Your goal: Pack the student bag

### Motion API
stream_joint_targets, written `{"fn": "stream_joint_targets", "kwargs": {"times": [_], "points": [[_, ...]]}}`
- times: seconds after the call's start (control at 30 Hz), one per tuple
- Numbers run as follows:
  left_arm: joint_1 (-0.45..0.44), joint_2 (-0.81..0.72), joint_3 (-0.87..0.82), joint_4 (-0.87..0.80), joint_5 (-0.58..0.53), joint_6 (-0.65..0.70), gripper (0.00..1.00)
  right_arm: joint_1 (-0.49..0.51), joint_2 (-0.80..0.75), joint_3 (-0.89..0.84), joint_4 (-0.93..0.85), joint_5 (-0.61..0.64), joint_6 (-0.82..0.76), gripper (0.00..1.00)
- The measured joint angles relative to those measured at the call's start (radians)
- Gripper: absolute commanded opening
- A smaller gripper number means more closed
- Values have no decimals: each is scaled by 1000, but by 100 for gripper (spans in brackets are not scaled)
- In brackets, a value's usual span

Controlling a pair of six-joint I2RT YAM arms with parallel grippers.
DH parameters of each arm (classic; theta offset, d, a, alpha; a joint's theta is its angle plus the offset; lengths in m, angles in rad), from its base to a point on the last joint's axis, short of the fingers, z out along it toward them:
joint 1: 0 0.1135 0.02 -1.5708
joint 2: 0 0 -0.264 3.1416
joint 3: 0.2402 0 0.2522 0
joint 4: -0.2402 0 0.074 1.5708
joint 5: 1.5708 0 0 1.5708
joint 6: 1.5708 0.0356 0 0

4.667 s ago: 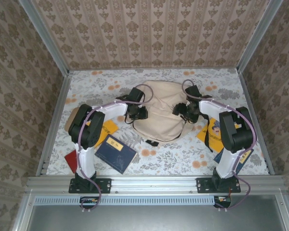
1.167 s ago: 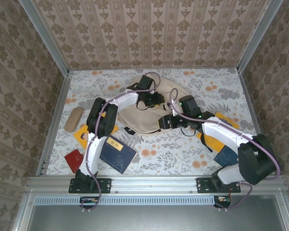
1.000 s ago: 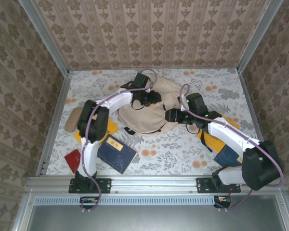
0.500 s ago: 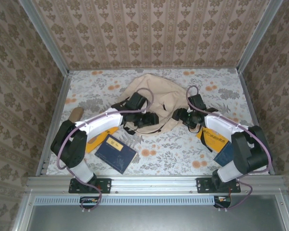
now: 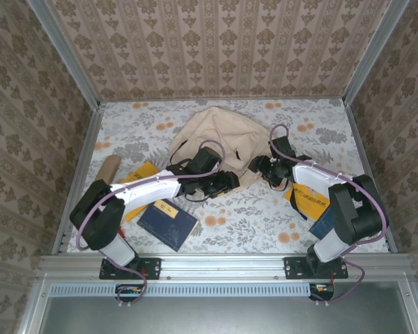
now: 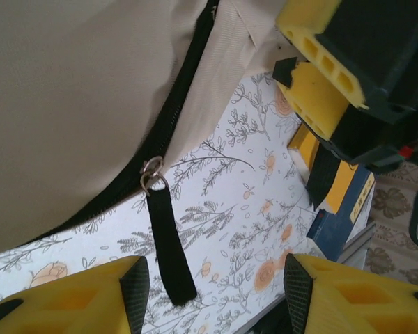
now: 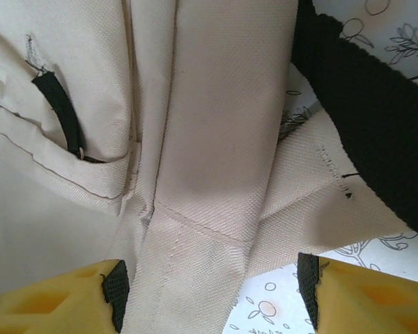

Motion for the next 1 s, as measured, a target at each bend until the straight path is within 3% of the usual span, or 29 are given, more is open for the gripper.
{"fn": "stream_joint_targets", "kwargs": {"times": [0.23, 0.57, 0.73, 1.0], "points": [[5, 77, -3, 35, 16, -74, 50, 2, 0, -9, 10, -31, 1, 68], [5, 76, -3, 64, 26, -105, 16, 12, 25, -29, 12, -43, 13, 59], [6, 76, -3, 57, 18, -93, 0, 15, 44, -30, 37, -58, 21, 39], [17, 40, -3, -12, -19, -41, 0, 20, 92, -27, 62, -64, 18, 4]]}}
